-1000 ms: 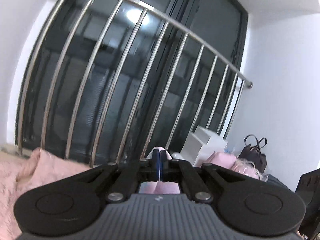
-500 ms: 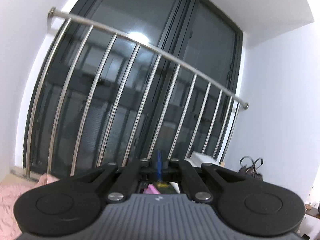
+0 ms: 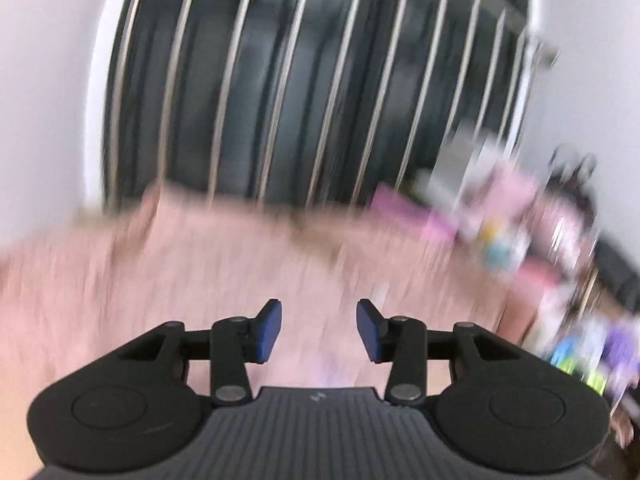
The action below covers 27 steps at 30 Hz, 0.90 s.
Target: Fold clothes
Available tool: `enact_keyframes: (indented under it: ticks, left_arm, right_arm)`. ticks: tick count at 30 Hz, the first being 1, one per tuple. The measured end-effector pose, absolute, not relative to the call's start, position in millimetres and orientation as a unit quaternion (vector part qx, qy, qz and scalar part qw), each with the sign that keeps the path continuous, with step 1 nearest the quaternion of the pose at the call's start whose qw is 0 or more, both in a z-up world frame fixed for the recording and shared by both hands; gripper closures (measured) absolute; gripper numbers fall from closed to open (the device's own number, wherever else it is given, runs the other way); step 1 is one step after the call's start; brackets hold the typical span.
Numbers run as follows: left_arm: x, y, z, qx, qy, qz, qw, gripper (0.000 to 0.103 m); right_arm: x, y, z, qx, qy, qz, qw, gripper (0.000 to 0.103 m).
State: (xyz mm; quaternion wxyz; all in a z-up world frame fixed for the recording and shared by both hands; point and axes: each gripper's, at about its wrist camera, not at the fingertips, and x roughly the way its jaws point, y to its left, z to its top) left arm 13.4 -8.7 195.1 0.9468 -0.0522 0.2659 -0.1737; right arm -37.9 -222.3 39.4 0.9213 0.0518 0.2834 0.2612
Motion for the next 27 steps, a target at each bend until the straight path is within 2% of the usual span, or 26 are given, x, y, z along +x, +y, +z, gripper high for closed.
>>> enact_keyframes:
  ticks: [5,7,9,11,13,14,15,16,17,18,19,21,24,27]
  left_arm:
    - [-12,3,77,-0.043,0.378,-0.142,0.914,0.057]
    - [-15,9,57,-0.053,0.390,-0.144,0.908,0.055]
    - [-13,11,44,-0.044,0.389,-0.129,0.911,0.043]
    - [-2,8,41,-0.014,0.381,-0.101,0.919,0.037]
    - [9,9,38,0.002,0.378,-0.093,0.921,0.037]
    - [13,10,36,0.001,0.379,-0.102,0.920,0.043]
    - [18,11,33,-0.003,0.382,-0.110,0.918,0.066]
    - [22,12,32,-0.002,0.382,-0.108,0.918,0.083]
    - [25,14,31,-0.004,0.383,-0.107,0.918,0.103]
    - [28,17,31,-0.020,0.390,-0.110,0.914,0.103]
    - [27,22,32,-0.045,0.389,-0.116,0.913,0.103]
    - [23,25,39,-0.068,0.382,-0.121,0.914,0.103]
    - [13,26,54,-0.077,0.364,-0.122,0.920,0.103]
    - [3,26,69,-0.086,0.347,-0.122,0.926,0.103]
  right_arm:
    - [-46,-211,13,0.024,0.322,0.258,0.911,0.022]
    - [-51,-206,10,0.029,0.331,0.267,0.905,0.022]
    - [-58,-196,9,0.024,0.334,0.281,0.900,0.022]
    - [-64,-185,9,0.001,0.328,0.292,0.899,0.023]
    - [-69,-175,8,-0.019,0.325,0.297,0.897,0.023]
    - [-70,-172,6,-0.026,0.327,0.297,0.897,0.023]
    - [-71,-169,5,-0.033,0.329,0.297,0.896,0.024]
    - [-70,-169,3,-0.032,0.331,0.296,0.895,0.026]
    - [-68,-167,3,-0.031,0.335,0.294,0.895,0.037]
    - [-65,-165,4,-0.027,0.342,0.291,0.893,0.057]
    - [-63,-163,6,-0.021,0.347,0.287,0.893,0.066]
    - [-60,-157,10,-0.008,0.354,0.277,0.893,0.093]
    - [-55,-158,18,0.015,0.354,0.270,0.895,0.102]
    - [-59,-166,37,0.039,0.319,0.263,0.910,0.102]
